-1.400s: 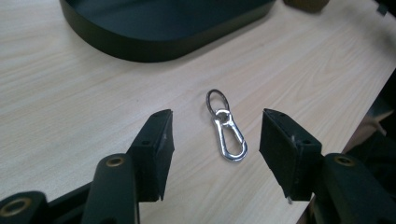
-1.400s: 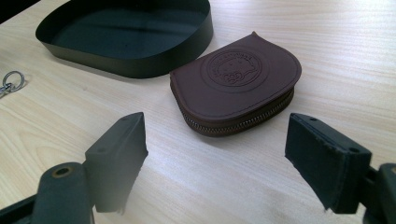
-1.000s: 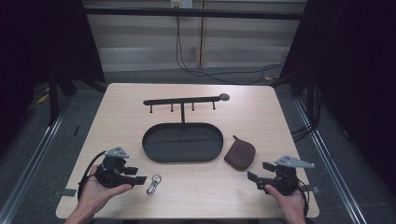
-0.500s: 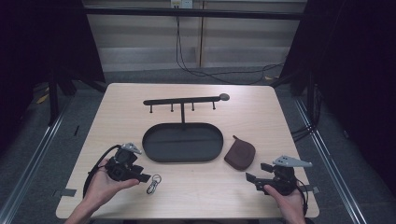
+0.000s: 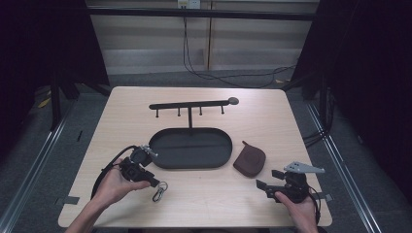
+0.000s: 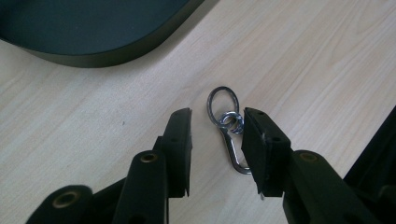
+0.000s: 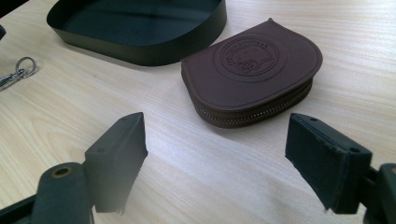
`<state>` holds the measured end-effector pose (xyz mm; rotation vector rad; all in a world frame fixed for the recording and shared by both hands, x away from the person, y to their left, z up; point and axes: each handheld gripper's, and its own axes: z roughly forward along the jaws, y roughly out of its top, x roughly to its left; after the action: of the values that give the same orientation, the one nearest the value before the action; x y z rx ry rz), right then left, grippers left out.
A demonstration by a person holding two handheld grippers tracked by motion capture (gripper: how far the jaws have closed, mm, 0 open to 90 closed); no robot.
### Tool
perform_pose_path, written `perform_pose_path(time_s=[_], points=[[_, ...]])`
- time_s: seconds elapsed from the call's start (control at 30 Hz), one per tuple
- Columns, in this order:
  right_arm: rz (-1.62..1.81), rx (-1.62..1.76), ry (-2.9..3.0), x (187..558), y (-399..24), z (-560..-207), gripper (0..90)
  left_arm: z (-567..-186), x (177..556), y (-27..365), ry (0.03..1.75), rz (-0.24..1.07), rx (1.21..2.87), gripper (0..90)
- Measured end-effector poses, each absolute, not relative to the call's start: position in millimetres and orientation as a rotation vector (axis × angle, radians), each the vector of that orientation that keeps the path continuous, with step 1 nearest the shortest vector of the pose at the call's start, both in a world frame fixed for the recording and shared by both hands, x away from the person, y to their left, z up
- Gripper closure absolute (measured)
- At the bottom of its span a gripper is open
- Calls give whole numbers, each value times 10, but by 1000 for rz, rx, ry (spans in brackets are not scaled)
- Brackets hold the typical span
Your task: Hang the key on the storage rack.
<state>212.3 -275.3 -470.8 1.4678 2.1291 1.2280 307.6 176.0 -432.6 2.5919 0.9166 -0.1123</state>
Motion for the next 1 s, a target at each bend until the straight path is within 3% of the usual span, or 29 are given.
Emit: perform_pose_path(time_s=[0.63,0.93,1.0], points=[[1222,1486,2128,2136,-2766,-4726,200,-4441,3235,1573,862,-214,2716,700],[1210,1482,2140,2138,-2748,-4734,200,-4511,3274,1506,891,-232,2740,671],[1208,1485,2142,2139,-2747,-4737,200,-4535,3285,1487,900,-214,2753,632]])
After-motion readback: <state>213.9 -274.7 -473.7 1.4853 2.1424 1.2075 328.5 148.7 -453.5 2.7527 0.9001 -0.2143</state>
